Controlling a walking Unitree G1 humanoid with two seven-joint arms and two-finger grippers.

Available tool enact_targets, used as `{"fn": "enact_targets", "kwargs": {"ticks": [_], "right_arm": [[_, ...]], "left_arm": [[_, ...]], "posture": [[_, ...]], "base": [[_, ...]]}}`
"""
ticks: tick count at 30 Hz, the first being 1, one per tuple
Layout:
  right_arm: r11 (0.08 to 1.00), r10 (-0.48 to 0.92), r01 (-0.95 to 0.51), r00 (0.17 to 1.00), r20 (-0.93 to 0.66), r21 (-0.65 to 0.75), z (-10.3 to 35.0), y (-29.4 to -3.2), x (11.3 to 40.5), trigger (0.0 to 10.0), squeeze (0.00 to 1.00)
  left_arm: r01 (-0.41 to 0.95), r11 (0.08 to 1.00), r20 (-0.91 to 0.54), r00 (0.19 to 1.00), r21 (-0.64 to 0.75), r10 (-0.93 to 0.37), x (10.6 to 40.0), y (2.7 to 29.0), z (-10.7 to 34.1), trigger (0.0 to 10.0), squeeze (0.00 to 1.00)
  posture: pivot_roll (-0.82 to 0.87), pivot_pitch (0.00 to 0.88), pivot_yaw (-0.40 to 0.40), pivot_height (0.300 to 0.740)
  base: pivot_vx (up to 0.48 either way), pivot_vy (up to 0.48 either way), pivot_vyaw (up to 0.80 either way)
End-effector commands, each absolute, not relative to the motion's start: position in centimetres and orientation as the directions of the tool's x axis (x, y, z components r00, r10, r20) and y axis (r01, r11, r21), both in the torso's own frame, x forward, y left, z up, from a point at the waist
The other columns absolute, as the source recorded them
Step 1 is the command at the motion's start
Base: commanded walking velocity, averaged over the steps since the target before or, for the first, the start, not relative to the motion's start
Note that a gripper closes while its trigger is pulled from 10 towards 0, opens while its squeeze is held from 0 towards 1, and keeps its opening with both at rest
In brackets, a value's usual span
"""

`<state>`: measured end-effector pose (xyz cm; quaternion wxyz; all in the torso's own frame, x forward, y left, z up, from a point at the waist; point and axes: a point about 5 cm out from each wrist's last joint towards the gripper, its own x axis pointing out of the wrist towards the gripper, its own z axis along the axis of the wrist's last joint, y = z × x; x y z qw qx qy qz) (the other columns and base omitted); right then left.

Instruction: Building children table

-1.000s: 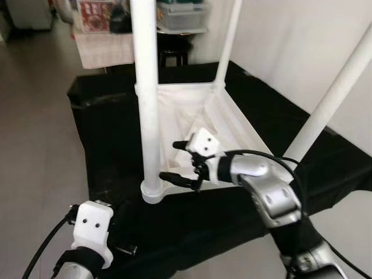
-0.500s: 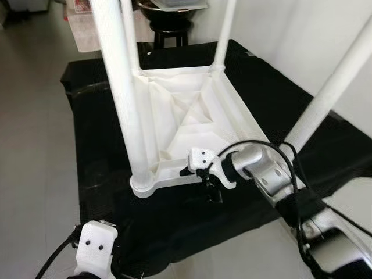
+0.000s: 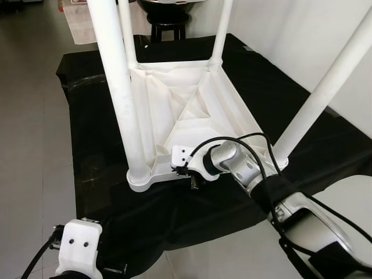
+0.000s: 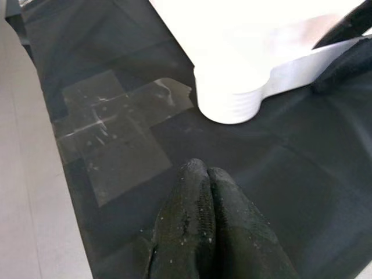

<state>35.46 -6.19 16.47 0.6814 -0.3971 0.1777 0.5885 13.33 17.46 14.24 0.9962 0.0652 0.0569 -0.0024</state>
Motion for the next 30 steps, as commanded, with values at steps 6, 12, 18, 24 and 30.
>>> {"fn": "enact_targets", "kwargs": {"ticks": [6, 12, 18, 24, 30], "right_arm": [[-0.086, 0.733, -0.933, 0.178, -0.657, -0.349, 16.7, -4.7, 35.0, 0.0, 0.0], [-0.193, 0.828, -0.883, 0.088, -0.554, -0.427, 18.0, -3.2, 33.9, 0.0, 0.0], [-0.441, 0.86, -0.683, -0.138, -0.491, -0.582, 18.7, -1.3, 30.2, 0.0, 0.0], [-0.497, 0.848, -0.605, -0.186, -0.497, -0.622, 18.7, -0.8, 29.3, 0.0, 0.0], [-0.528, 0.835, -0.537, -0.186, -0.518, -0.658, 18.0, -0.2, 29.1, 0.0, 0.0]], "left_arm": [[-0.018, 0.989, -0.11, 0.993, 0.144, 0.034, 13.2, 17.9, 14.3, 10.0, 0.0], [-0.034, 0.987, -0.093, 0.994, 0.157, 0.049, 13.5, 18.2, 14.6, 10.0, 0.0], [-0.036, 0.983, -0.074, 0.996, 0.179, 0.05, 14.1, 18.5, 15.0, 10.0, 0.0], [-0.03, 0.983, -0.07, 0.997, 0.182, 0.043, 14.3, 18.4, 15.2, 10.0, 0.0], [-0.025, 0.983, -0.067, 0.997, 0.184, 0.038, 14.5, 18.3, 15.3, 10.0, 0.0]], "posture": [[0.01, 0.17, -0.099, 0.74], [0.0, 0.164, -0.097, 0.74], [0.0, 0.161, -0.085, 0.74], [0.0, 0.164, -0.084, 0.74], [0.0, 0.165, -0.082, 0.74]], "base": [[0.0, 0.0, 0.0], [0.0, 0.0, 0.0], [0.0, 0.0, 0.0], [0.0, 0.0, 0.0], [0.0, 0.0, 0.0]]}}
